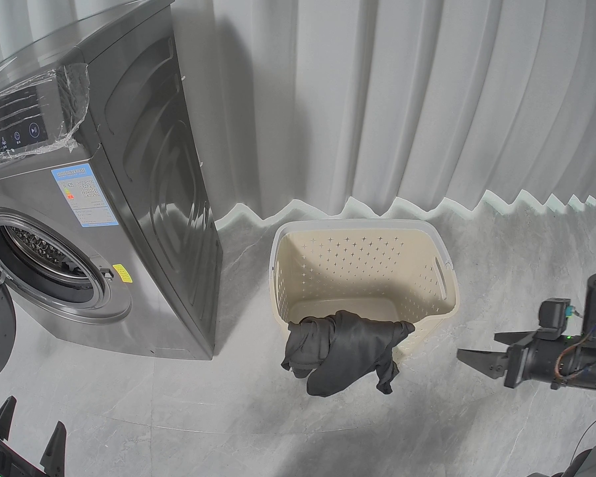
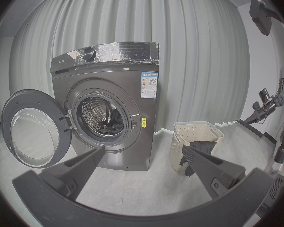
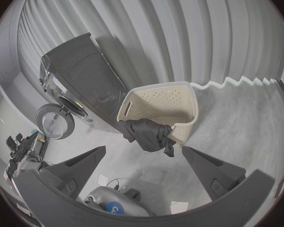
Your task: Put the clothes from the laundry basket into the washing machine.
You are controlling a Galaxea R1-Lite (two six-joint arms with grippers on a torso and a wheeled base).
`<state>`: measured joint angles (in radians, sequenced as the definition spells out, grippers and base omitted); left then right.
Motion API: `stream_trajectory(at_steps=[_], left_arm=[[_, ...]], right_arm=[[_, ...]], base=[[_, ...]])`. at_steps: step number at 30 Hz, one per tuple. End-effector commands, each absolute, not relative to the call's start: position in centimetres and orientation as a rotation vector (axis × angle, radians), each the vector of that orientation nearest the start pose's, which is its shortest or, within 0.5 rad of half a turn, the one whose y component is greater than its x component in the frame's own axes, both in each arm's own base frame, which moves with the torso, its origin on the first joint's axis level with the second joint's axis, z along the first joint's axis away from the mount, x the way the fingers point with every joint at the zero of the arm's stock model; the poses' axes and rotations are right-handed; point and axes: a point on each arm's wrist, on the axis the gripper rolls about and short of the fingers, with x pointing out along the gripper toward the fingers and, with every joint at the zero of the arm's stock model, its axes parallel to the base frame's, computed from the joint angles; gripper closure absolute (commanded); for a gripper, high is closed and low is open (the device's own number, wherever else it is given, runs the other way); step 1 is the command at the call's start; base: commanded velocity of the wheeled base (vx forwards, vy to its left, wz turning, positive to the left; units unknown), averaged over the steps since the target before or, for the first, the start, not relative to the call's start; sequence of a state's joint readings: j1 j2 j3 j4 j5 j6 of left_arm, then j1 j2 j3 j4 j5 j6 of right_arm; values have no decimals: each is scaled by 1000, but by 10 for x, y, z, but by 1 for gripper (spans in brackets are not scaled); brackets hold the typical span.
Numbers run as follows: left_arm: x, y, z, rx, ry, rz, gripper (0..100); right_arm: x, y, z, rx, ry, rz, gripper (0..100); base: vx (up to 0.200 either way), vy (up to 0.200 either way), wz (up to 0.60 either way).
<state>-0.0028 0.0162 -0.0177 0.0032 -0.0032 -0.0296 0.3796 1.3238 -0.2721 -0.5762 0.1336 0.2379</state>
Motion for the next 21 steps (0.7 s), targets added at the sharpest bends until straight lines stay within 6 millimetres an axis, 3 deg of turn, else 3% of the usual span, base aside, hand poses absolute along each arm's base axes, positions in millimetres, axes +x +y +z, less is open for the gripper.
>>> stream_trajectory(at_steps=[1, 16, 21], left_arm=[[-23, 0, 76, -32, 2, -6, 0], [-23, 0, 76, -31, 2, -6, 0], [-23, 0, 76, -31, 2, -6, 0]], right_arm=[[189, 102, 86, 156, 673, 429, 0], [224, 128, 64, 236, 699, 321, 0], [235, 139, 48, 300, 734, 291, 0]], base=[[0, 0, 0], [0, 0, 0], [0, 0, 0]])
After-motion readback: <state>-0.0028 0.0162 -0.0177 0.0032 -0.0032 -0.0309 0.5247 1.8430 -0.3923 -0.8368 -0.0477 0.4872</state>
